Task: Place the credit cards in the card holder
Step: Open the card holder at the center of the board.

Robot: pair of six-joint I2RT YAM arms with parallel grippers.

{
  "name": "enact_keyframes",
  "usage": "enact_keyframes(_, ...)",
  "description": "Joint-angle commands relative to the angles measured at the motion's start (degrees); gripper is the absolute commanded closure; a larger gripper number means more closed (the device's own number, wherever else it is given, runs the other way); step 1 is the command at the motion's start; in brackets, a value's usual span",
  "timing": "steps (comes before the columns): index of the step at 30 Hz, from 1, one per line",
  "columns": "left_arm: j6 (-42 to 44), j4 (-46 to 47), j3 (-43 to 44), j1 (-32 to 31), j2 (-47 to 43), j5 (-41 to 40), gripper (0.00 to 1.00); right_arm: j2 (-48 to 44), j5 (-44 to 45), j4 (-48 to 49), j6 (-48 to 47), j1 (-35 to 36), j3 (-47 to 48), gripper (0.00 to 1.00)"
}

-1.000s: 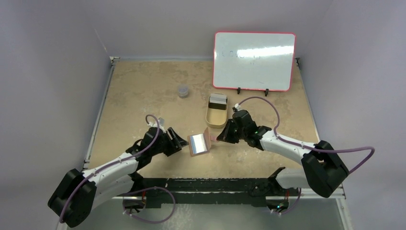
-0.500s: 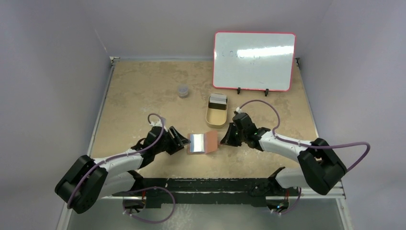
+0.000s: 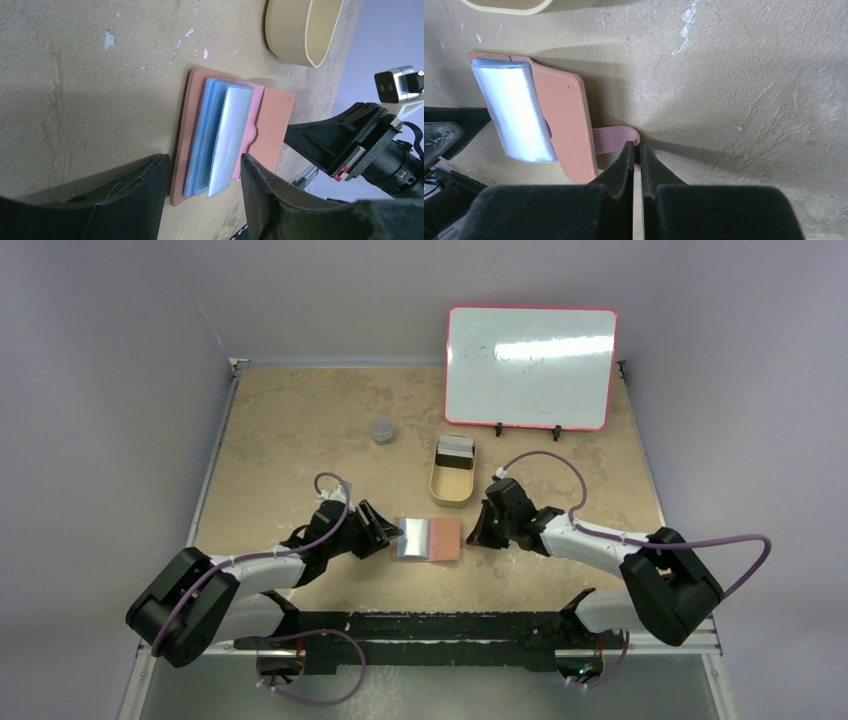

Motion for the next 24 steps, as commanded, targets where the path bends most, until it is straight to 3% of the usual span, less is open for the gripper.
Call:
enact_keyframes(1, 2.06, 2.57, 1.39, -0.67, 2.78, 0.87, 0.46, -0.07, 1.41, 0.5, -0.46, -0.17, -1.27, 1.0)
enact_keyframes(7, 0.1, 9.9, 0.93, -1.57, 5.78, 4.11, 0.5, 0.26, 1.03, 2.28, -0.78, -0.17, -1.65, 1.0)
enact_keyframes(14, -2.69, 17.2, 0.52, -2.45, 3.77, 6.53, 0.62, -0.11, 1.12, 2.43, -1.82, -0.17, -1.75, 1.0)
enact_keyframes(24, -2.4, 19.11, 1.11, -3.33, 5.6, 6.4, 0.62, 0.3, 1.47, 5.36, -1.93, -0.17, -2.93, 0.99)
